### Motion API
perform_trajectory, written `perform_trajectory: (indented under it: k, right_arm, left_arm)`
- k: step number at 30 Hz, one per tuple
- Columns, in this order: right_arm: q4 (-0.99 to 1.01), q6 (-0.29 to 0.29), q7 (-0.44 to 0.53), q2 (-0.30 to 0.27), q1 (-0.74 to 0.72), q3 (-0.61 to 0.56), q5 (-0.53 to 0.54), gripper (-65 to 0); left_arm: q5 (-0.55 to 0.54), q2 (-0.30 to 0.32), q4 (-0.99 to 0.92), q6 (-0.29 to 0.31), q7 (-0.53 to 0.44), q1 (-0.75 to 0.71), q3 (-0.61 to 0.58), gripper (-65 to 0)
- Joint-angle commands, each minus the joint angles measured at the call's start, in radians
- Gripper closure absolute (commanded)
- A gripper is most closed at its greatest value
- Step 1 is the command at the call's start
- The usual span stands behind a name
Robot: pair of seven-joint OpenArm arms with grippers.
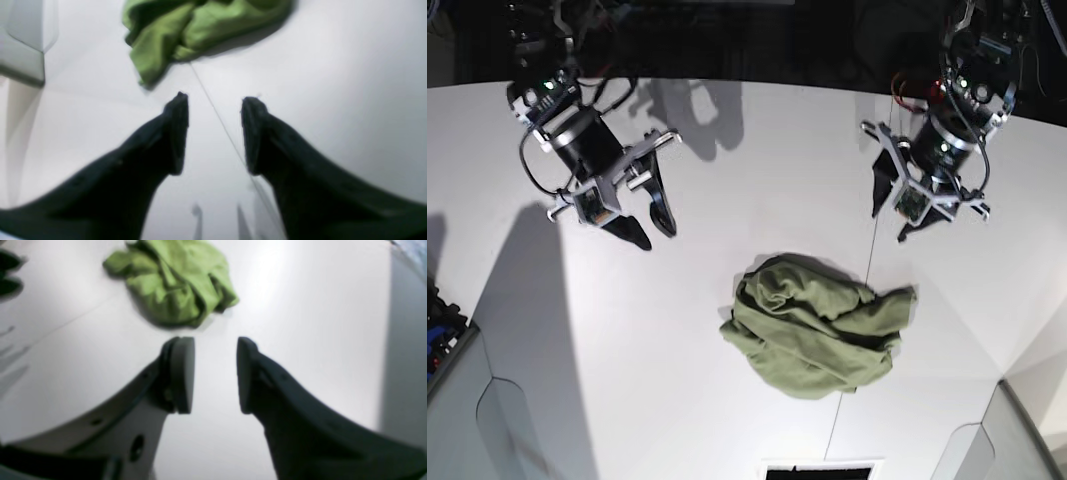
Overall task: Layout the t-shirt on the table in an organized manner, then fold the t-shirt properly
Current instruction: 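Grasp the green t-shirt bunch with both grippers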
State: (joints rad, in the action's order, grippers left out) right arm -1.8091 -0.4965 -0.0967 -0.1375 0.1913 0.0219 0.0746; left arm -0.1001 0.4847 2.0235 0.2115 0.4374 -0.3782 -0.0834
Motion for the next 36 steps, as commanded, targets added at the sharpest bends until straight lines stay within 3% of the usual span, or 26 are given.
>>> perform_trajectory:
  k: [1, 4, 8, 11, 15, 19, 22, 31, 36]
  right_arm:
    - [0.016, 0.007, 0.028, 0.021, -0.049, 0.002, 0.012, -21.8]
    - [0.13, 0.006, 0.028, 0.076, -0.16, 0.002, 0.011, -22.1]
    - [0.273, 0.006, 0.028, 0.135, -0.298, 0.002, 0.011, -28.1]
    - [0.383, 0.007, 0.029, 0.182, -0.391, 0.002, -0.04, -28.9]
    - [0.559, 0.023, 0.047, 0.224, -0.515, 0.002, -0.099, -28.9]
    - [0.728, 0.035, 0.08, 0.238, -0.631, 0.002, -0.151, -29.1]
    - [0.824, 0.037, 0.086, 0.243, -0.695, -0.001, -0.154, -33.5]
    - [0.915, 0.04, 0.1, 0.277, -0.729, -0.106, -0.195, -36.0]
    - [0.977, 0.136, 0.146, 0.277, -0.729, -0.175, -0.246, -36.0]
  left_arm:
    - [-0.021, 0.011, -0.022, -0.009, -0.023, 0.039, 0.005, -31.9]
    - [-0.066, 0.006, -0.137, -0.005, -0.052, 0.141, 0.003, -33.1]
    - [-0.105, -0.01, -0.272, 0.003, -0.066, 0.264, 0.003, -33.1]
    - [-0.11, -0.022, -0.357, 0.047, -0.075, 0.341, 0.003, -33.1]
    - [-0.136, -0.049, -0.493, 0.048, -0.079, 0.449, 0.003, -33.1]
    - [-0.136, -0.077, -0.632, 0.047, -0.1, 0.554, 0.003, -33.1]
    - [-0.136, -0.089, -0.723, 0.048, -0.106, 0.62, 0.003, -33.1]
    - [-0.151, -0.107, -0.9, 0.066, -0.153, 0.705, 0.003, -33.1]
    - [-0.151, -0.138, -0.927, 0.067, -0.158, 0.705, 0.003, -33.1]
